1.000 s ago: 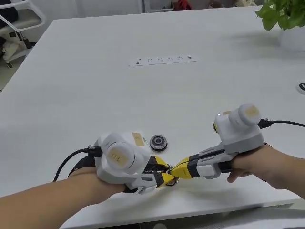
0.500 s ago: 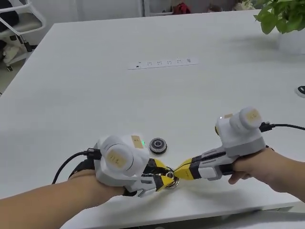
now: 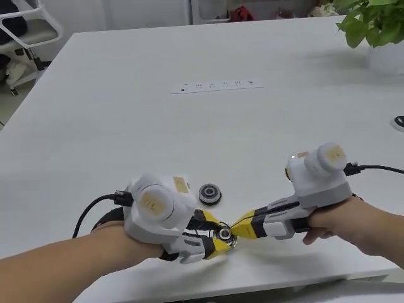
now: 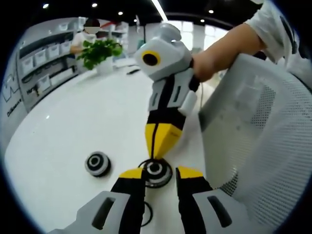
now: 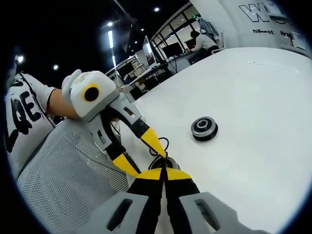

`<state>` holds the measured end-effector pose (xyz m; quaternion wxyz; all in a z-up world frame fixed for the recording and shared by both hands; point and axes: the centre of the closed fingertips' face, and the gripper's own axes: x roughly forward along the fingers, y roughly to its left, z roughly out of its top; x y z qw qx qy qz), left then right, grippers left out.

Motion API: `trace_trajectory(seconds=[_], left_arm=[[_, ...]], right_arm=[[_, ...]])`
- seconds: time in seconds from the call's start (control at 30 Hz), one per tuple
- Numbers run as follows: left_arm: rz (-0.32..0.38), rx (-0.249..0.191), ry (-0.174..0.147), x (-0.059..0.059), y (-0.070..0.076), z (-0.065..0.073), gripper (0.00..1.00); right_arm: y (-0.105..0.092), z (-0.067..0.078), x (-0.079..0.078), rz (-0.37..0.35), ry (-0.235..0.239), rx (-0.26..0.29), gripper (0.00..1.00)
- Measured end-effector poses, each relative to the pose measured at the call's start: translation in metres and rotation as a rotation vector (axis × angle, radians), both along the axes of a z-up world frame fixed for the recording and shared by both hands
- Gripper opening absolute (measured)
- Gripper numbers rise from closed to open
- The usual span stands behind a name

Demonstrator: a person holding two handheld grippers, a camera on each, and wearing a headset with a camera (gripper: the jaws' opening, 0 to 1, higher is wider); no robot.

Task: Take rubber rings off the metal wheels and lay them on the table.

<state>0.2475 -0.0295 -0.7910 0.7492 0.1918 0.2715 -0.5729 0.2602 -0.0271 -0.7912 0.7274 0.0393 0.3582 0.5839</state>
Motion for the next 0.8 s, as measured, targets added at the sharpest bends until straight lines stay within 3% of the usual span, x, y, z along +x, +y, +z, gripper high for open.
trace_trajectory(seconds=[0.8], left_arm=[[0.058,-0.051,0.033,-0.002,0.026,0.027,0.41]], right_arm=[[0.0,0.006,0.0,0.003,0.004,0.012,0.0]])
